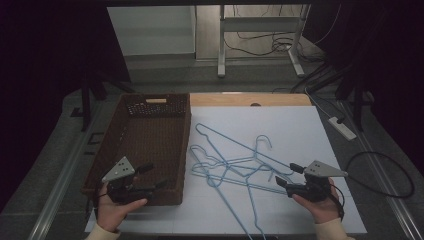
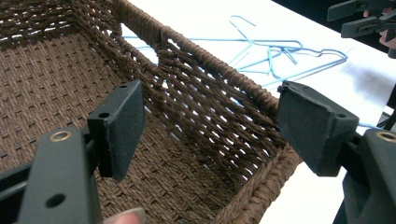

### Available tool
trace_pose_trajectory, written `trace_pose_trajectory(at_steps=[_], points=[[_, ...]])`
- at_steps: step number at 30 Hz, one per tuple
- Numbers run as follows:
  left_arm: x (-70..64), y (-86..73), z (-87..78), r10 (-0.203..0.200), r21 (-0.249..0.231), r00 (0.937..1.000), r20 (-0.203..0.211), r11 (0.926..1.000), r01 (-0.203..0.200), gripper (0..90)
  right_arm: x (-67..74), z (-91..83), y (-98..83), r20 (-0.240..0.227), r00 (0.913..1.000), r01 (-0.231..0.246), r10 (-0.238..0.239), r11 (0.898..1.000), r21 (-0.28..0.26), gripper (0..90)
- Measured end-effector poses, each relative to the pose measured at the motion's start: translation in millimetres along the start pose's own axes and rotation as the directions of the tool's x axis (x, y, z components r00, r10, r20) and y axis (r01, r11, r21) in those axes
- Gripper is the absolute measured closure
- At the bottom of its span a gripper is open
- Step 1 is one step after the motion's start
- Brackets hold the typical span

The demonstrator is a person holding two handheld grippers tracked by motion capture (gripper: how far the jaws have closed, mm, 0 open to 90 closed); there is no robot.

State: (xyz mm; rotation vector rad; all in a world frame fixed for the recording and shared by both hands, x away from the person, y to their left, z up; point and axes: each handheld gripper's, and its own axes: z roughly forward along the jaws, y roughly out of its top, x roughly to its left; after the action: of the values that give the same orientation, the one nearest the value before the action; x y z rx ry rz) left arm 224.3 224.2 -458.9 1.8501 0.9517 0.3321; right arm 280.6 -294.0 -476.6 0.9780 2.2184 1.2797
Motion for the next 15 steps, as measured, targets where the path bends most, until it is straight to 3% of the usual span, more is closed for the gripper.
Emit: trace_pose_trajectory(at_steps=[15], points=[[-1.7, 1.8, 3.0, -0.002, 0.005, 0.9999, 0.017, 1.0, 0.002, 25.7, -5.9, -2.6, -3.5, 0.012, 0.9998, -0.016, 0.016, 1.0, 0.006, 27.9]])
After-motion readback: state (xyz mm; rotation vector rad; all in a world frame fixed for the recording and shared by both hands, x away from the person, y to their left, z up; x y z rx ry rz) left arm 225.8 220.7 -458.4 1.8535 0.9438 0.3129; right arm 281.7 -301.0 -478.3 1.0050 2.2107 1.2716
